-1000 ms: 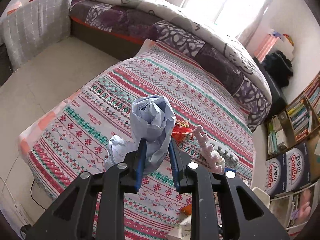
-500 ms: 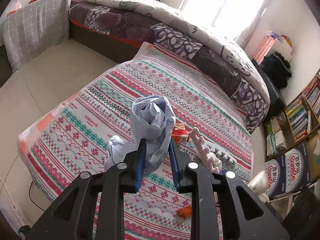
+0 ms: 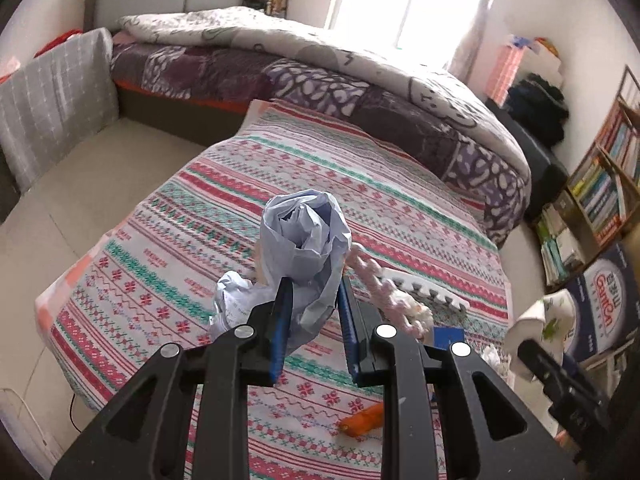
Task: Collect trash
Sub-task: 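Grasp the white paper cup with the right tool while the left tool holds the plastic bag, then drop the paper cup into the bin with the right tool while the left tool drops the plastic bag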
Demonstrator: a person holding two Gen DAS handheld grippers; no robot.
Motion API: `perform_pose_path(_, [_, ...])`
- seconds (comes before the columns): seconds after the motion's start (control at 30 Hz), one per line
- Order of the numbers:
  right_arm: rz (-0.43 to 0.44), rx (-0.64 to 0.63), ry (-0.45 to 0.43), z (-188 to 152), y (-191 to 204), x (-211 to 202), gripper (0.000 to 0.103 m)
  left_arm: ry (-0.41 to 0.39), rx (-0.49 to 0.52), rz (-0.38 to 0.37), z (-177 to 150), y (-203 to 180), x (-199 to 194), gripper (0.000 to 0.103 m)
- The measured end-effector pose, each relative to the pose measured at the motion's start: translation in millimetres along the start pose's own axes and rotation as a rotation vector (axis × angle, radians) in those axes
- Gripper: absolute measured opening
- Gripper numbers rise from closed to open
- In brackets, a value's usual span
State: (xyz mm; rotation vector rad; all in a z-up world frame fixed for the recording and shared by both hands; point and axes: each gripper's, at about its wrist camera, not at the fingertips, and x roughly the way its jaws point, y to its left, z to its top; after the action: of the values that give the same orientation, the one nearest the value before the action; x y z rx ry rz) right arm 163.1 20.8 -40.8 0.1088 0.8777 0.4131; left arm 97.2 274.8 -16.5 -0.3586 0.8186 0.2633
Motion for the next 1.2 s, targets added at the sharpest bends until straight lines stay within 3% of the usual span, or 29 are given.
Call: perform_pose_path(1.2, [-0.216, 0.175, -0.075, 0.2, -118.1, -57.8, 0.074, 0.010, 0.238, -0.175, -38.0, -151.6, 12.2, 0.024])
